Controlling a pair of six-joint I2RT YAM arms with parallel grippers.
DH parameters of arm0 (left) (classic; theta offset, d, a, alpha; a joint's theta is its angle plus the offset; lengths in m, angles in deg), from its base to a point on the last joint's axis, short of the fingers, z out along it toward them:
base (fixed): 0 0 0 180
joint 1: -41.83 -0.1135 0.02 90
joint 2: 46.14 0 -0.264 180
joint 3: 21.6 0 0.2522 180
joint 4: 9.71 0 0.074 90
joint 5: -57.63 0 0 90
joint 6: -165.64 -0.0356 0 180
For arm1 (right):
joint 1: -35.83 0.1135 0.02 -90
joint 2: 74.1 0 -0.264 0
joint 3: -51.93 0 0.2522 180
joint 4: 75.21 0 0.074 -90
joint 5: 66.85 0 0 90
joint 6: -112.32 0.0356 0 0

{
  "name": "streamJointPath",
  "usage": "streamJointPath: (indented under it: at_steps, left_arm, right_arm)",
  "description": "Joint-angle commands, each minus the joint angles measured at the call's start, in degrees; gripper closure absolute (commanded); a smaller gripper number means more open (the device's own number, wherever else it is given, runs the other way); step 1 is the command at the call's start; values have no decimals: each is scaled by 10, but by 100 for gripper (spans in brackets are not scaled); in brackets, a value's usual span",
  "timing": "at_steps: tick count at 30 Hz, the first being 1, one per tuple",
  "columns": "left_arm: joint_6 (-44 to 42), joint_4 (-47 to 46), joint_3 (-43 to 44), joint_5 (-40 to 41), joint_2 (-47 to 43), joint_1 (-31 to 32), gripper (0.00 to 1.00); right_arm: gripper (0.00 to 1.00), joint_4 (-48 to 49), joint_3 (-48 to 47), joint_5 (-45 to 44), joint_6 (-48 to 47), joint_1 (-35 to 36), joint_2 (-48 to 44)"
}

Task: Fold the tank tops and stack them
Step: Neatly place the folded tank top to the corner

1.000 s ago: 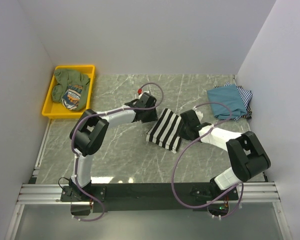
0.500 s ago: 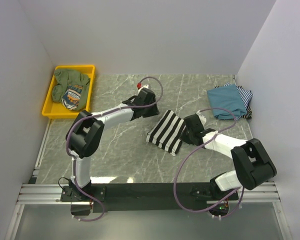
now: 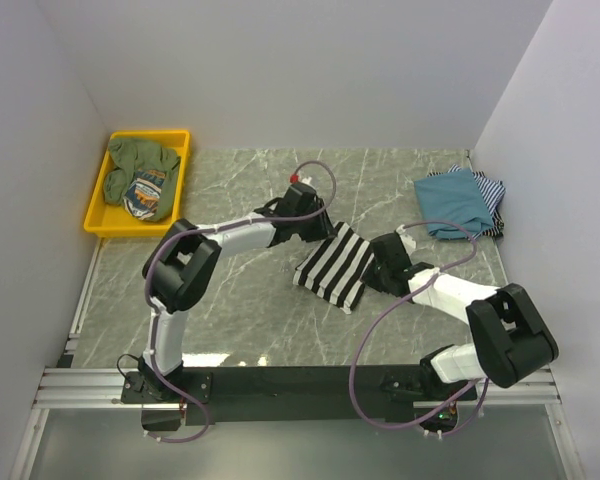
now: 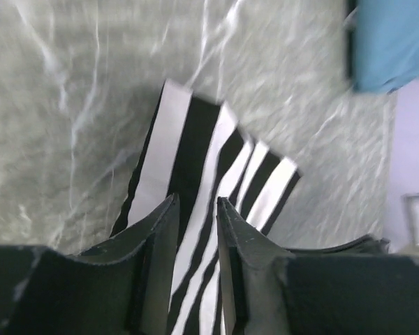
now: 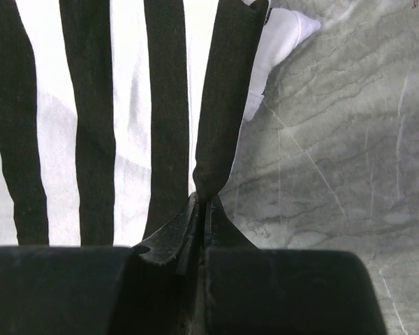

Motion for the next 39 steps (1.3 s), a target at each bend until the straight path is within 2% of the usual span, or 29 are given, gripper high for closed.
streamJointPath:
  at_steps: [1, 17, 20, 21, 24, 27, 30, 33, 35, 36, 39]
  left_arm:
    - [15, -23, -18, -27, 17, 10, 67]
    - [3, 22, 17, 9, 77, 24, 68]
    - [-2, 43, 26, 40, 81, 31, 67]
    - [-3, 46, 26, 48, 80, 34, 67]
    - [-4, 42, 20, 57, 79, 36, 66]
    - [-7, 32, 15, 52, 68, 36, 62]
    - [-16, 23, 15, 45, 44, 36, 59]
    - [-22, 25, 20, 46, 7, 34, 56]
    - [-25, 31, 21, 51, -26, 33, 55]
    - [-26, 33, 17, 58, -39, 31, 55]
    - [-28, 51, 4, 69, -81, 24, 55]
  right_arm:
    - [100, -26, 18, -9, 4, -2, -10]
    - [100, -61, 74, 2, 33, -2, -141]
    - [88, -88, 76, -1, 35, -3, -183]
    - [80, -97, 74, 0, 34, -3, -194]
    - [67, -132, 60, -11, 30, -2, -244]
    - [62, -156, 43, -7, 26, -1, -281]
    - [61, -155, 25, -3, 15, -2, -300]
    - [64, -110, 3, 4, -4, -3, -279]
    - [67, -91, -21, 10, -22, -2, -220]
    - [73, -80, -35, 11, -29, -4, -195]
    - [77, -66, -91, 18, -43, -11, -99]
